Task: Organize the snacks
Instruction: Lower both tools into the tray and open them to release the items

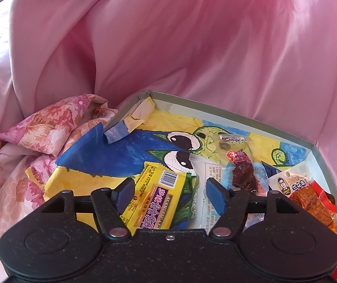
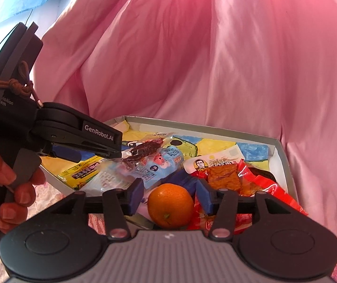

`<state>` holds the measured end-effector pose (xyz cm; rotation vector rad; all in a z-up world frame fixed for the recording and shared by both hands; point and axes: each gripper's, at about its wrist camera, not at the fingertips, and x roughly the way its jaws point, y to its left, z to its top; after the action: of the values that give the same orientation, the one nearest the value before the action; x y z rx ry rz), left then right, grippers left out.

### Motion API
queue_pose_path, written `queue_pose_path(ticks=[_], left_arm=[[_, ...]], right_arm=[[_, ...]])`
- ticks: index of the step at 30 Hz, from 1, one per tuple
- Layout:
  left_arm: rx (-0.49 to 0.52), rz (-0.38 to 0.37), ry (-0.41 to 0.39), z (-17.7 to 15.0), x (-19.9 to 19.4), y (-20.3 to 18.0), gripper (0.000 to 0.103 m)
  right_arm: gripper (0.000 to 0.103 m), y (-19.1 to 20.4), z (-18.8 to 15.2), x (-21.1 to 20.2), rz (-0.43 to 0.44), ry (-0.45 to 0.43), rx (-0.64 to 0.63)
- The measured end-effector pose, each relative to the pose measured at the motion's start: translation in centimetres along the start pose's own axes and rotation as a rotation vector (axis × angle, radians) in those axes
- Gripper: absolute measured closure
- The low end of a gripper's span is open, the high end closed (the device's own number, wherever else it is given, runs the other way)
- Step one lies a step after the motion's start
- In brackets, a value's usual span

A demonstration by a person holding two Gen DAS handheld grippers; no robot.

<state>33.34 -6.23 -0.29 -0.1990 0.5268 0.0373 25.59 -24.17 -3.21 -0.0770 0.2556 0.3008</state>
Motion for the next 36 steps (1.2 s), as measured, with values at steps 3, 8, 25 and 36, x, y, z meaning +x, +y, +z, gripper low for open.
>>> queue_pose_path(ticks=[3,8,25,36], left_arm=[[0.001,0.007,-0.004,0.0,-0.1,0.0,0.03],[-0.01,0.013,-0.007,0.1,-0.1,0.2,0.026],[-0.019,-0.004,-0.047,0.3,-1.4,0.1,0.018],[-0.018,-0.009,-0.12,1.0,-4.5,0.5,0.011]], right_arm=[[0.045,0.1,-0.1,0.1,0.001,0.001,-0.001],[0.043,0.2,-0.1,0.1,0.002,0.0,0.001],[0.027,0.3,0.0,-0.2,0.01,-0.029,0.001],[0.015,0.8,1.3,-2.1,-0.003,-0.075,-0.007]])
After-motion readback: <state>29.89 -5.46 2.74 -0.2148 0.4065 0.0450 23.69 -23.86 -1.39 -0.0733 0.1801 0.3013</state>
